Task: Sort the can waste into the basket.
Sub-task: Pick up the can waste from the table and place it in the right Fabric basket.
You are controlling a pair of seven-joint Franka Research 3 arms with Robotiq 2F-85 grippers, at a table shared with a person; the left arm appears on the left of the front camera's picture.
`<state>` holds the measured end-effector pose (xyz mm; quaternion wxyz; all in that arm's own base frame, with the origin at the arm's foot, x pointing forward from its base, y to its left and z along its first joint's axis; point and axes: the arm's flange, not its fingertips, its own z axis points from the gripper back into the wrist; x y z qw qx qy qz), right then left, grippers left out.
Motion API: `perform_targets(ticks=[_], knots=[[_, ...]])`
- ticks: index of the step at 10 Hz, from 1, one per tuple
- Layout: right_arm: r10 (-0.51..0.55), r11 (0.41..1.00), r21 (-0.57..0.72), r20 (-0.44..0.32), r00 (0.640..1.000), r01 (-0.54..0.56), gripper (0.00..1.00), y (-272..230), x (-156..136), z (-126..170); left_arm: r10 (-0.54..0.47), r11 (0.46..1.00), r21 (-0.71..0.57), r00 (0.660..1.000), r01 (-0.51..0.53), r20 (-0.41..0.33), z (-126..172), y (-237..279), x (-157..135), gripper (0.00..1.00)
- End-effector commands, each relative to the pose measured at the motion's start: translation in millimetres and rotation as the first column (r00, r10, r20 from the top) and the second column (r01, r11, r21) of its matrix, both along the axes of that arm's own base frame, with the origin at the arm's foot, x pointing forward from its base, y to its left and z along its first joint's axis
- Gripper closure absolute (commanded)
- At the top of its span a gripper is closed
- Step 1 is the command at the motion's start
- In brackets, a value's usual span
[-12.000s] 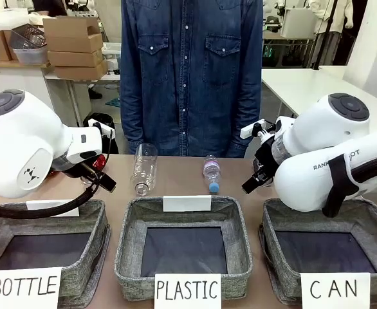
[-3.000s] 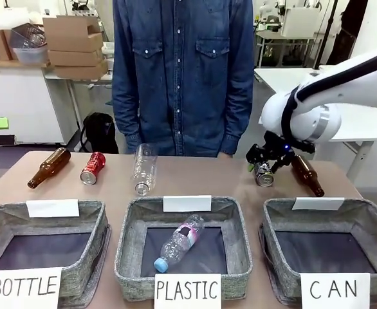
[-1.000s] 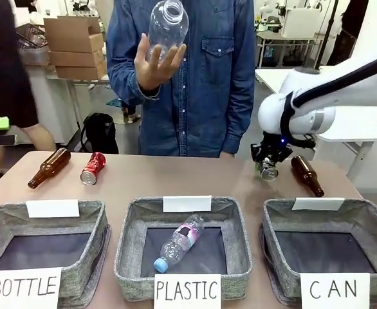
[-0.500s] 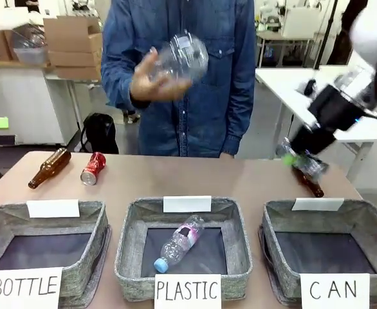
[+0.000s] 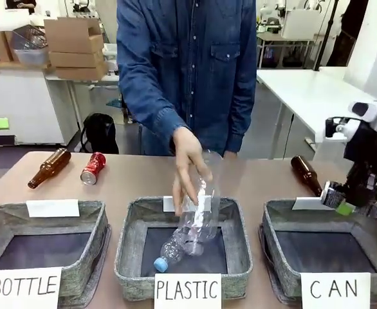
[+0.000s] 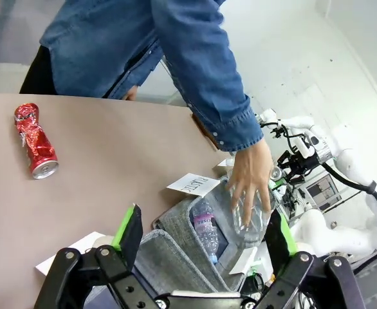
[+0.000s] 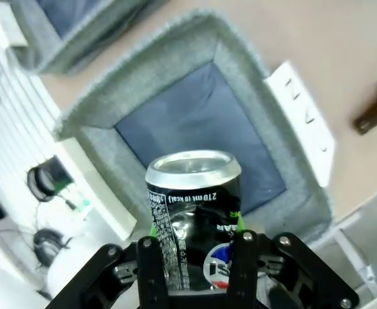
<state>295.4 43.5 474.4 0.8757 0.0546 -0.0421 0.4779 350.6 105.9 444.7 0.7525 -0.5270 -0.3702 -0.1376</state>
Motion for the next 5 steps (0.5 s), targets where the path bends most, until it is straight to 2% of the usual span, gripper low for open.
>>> perform_targets(ticks=[1, 2, 3, 4, 5], knots=[[-0.150, 0.986, 0.059, -0.054, 0.987, 0.153, 1.00, -1.6, 1.8, 0.7, 0.000, 1.000, -0.012, 1.000, 0.000, 0.029, 1.0, -1.3, 0.4, 0.00], [-0.150, 0.986, 0.059, -0.054, 0.987, 0.153, 1.00, -1.6, 1.8, 0.7, 0.000, 1.000, -0.012, 1.000, 0.000, 0.029, 1.0, -1.3, 0.4, 0.00], [-0.046, 0.999, 0.016, -0.014, 0.999, 0.046, 0.59, -2.6, 0.1, -1.0, 0.000, 1.000, -0.012, 1.000, 0.000, 0.029, 1.0, -1.3, 0.4, 0.00], [0.094, 0.996, 0.005, -0.039, 0.995, -0.094, 0.59, -6.8, 1.9, 1.8, 0.000, 1.000, -0.012, 1.000, 0.000, 0.029, 1.0, -1.3, 0.4, 0.00], [0.185, 0.983, 0.000, -0.065, 0.981, -0.185, 0.59, -10.8, -3.8, 0.8, 0.000, 1.000, -0.012, 1.000, 0.000, 0.029, 1.0, -1.3, 0.4, 0.00]])
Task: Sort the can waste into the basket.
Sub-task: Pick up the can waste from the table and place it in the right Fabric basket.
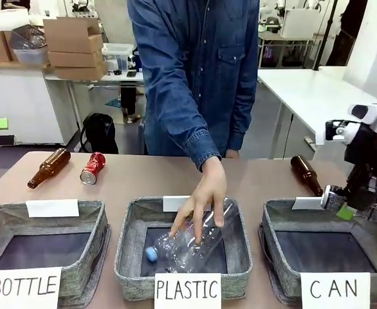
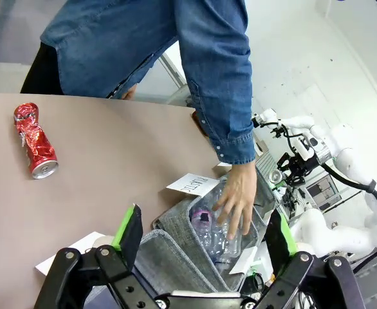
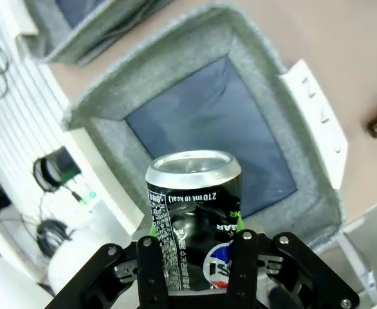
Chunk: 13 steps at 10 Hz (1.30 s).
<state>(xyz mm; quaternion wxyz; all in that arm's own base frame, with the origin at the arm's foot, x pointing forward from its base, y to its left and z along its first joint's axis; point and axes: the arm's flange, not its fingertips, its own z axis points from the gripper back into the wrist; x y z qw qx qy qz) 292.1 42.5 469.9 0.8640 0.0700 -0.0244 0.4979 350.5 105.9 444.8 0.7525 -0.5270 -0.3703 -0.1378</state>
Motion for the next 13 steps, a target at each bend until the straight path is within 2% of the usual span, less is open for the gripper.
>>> perform_targets(ticks=[1, 3, 4, 8, 10, 11, 12, 13], knots=[[0.140, 0.990, -0.031, -0.038, 0.989, -0.141, 0.59, -10.6, -2.4, 2.5, 0.000, 1.000, -0.012, 1.000, 0.000, 0.029, 0.9, -1.3, 0.4, 0.00], [0.150, 0.987, -0.041, -0.048, 0.987, -0.152, 0.03, -11.4, -1.4, -1.4, 0.000, 1.000, -0.012, 1.000, 0.000, 0.029, 0.9, -1.3, 0.4, 0.00], [0.154, 0.987, -0.038, -0.047, 0.987, -0.156, 0.00, -11.0, -0.5, -1.1, 0.000, 1.000, -0.012, 1.000, 0.000, 0.029, 0.9, -1.3, 0.4, 0.00], [0.108, 0.994, 0.005, -0.061, 0.992, -0.108, 0.00, -9.7, 3.6, 1.0, 0.000, 1.000, -0.012, 1.000, 0.000, 0.029, 0.9, -1.3, 0.4, 0.00], [0.014, 0.994, 0.107, -0.085, 0.996, -0.004, 0.00, -8.1, 8.9, 3.5, 0.000, 1.000, -0.012, 1.000, 0.000, 0.029, 0.9, -1.3, 0.4, 0.00], [-0.094, 0.943, 0.307, -0.121, 0.988, 0.127, 0.00, -7.1, 13.7, 11.5, 0.000, 1.000, -0.012, 1.000, 0.000, 0.029, 0.9, -1.3, 0.4, 0.00], [-0.299, 0.728, 0.572, -0.232, 0.926, 0.378, 0.00, -7.6, 21.9, 25.6, 0.000, 1.000, -0.012, 1.000, 0.000, 0.029, 0.9, -1.3, 0.4, 0.00], [-0.369, 0.410, 0.737, -0.406, 0.836, 0.538, 0.00, -15.2, 28.1, 38.9, 0.000, 1.000, -0.012, 1.000, 0.000, 0.029, 0.9, -1.3, 0.4, 0.00]])
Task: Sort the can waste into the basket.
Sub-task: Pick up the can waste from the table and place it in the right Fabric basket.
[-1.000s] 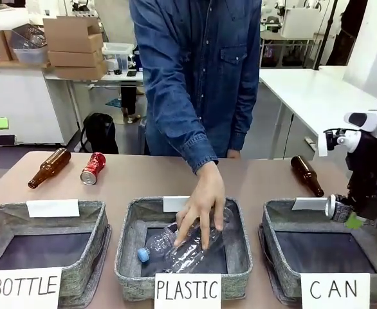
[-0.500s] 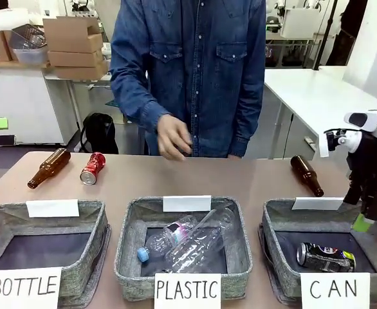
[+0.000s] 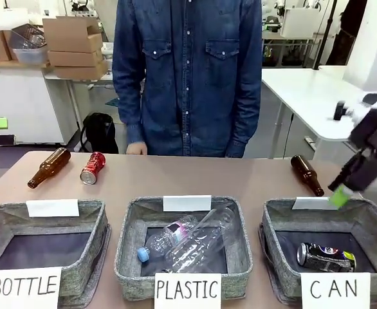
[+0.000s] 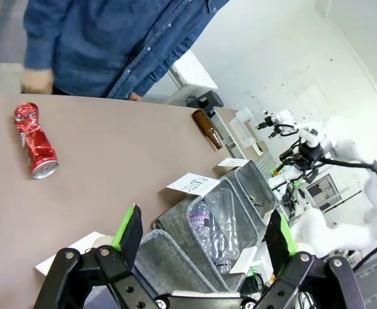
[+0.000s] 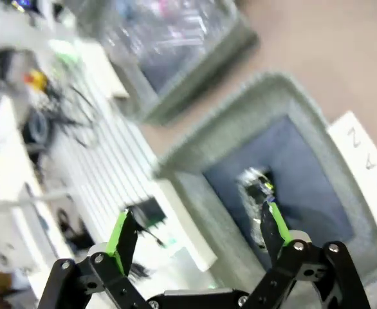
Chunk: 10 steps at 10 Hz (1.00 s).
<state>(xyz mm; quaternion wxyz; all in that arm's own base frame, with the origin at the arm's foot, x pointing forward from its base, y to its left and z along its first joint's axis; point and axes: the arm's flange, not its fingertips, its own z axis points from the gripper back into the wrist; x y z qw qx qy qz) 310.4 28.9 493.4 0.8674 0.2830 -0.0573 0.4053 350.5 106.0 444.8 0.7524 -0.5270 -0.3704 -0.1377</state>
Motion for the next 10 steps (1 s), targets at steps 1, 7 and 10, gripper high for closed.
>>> perform_targets(ticks=[1, 7, 10], knots=[[-0.336, 0.665, 0.600, -0.290, 0.896, 0.444, 0.00, -8.8, 11.2, 17.7, 0.000, 1.000, -0.012, 1.000, 0.000, 0.029, 0.9, -1.3, 0.5, 0.00], [-0.238, 0.814, 0.457, -0.298, 0.924, 0.358, 0.00, -37.8, 30.2, 10.1, 0.000, 1.000, -0.012, 1.000, 0.000, 0.029, 0.9, -1.3, 0.5, 0.00], [-0.238, 0.814, 0.457, -0.298, 0.924, 0.358, 0.00, -37.8, 30.2, 10.1, 0.000, 1.000, -0.012, 1.000, 0.000, 0.029, 0.9, -1.3, 0.5, 0.00]])
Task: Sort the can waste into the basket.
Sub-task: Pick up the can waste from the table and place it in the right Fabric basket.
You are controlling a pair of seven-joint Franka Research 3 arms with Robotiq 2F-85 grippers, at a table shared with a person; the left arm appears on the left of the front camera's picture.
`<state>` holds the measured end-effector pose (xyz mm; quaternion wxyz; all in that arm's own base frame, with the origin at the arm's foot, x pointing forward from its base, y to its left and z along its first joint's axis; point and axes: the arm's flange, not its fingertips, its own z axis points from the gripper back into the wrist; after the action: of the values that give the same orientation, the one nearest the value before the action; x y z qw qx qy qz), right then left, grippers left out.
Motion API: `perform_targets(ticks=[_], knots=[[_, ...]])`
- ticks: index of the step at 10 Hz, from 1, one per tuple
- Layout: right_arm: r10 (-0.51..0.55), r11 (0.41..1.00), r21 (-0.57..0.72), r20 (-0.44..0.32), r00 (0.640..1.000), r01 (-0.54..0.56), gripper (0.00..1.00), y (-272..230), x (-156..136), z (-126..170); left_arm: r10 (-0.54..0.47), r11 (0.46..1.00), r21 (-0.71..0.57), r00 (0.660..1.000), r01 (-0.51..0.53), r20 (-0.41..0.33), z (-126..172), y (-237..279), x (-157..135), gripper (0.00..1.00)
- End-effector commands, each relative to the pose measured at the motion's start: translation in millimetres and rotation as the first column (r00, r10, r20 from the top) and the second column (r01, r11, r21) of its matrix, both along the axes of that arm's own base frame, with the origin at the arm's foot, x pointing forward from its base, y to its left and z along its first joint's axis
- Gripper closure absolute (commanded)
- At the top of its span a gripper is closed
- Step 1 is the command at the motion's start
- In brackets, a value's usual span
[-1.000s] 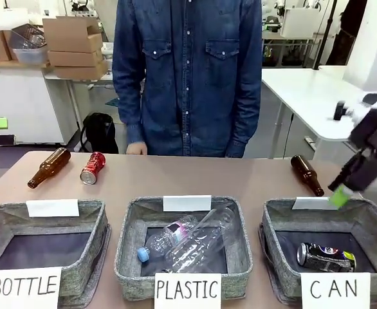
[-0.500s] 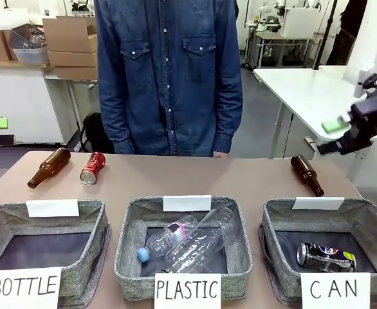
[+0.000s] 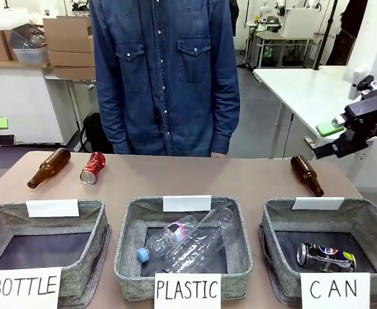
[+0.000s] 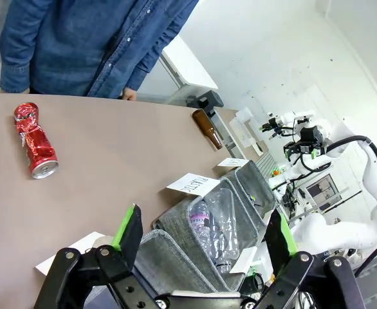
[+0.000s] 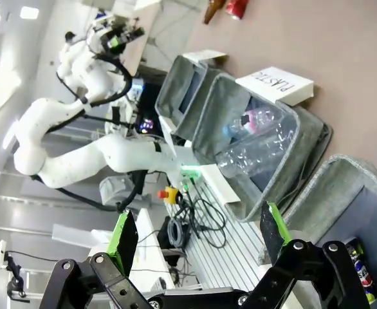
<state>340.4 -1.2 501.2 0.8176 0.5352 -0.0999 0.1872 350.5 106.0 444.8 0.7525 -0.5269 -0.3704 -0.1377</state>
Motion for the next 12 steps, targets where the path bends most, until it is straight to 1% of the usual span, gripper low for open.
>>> perform_targets(ticks=[1, 8, 9, 10, 11, 12], knots=[[0.013, 1.000, -0.006, 0.024, 1.000, -0.013, 0.00, -7.7, 0.2, 2.3, 0.000, 1.000, -0.012, 1.000, 0.000, 0.029, 0.9, -1.4, 0.5, 0.00], [0.013, 1.000, -0.006, 0.024, 1.000, -0.013, 0.00, -7.7, 0.2, 2.3, 0.000, 1.000, -0.012, 1.000, 0.000, 0.029, 0.9, -1.4, 0.5, 0.00], [0.013, 1.000, -0.006, 0.024, 1.000, -0.013, 0.00, -7.7, 0.2, 2.3, 0.000, 1.000, 0.000, 1.000, 0.000, 0.000, 0.0, 0.0, 0.0, 0.00], [0.013, 1.000, -0.006, 0.024, 1.000, -0.013, 0.00, -7.7, 0.2, 2.3, 0.014, 0.997, 0.075, 1.000, -0.014, 0.003, 12.7, -8.0, 2.2, 0.00], [0.013, 1.000, -0.006, 0.024, 1.000, -0.013, 0.00, -7.7, 0.2, 2.3, 0.059, 0.984, 0.170, 0.996, -0.048, -0.062, 21.6, -25.1, 30.9, 0.00], [0.013, 1.000, -0.006, 0.024, 1.000, -0.013, 0.00, -7.7, 0.2, 2.3, 0.062, 0.962, 0.272, 0.989, -0.023, -0.136, 26.5, -46.7, 59.4, 0.00]])
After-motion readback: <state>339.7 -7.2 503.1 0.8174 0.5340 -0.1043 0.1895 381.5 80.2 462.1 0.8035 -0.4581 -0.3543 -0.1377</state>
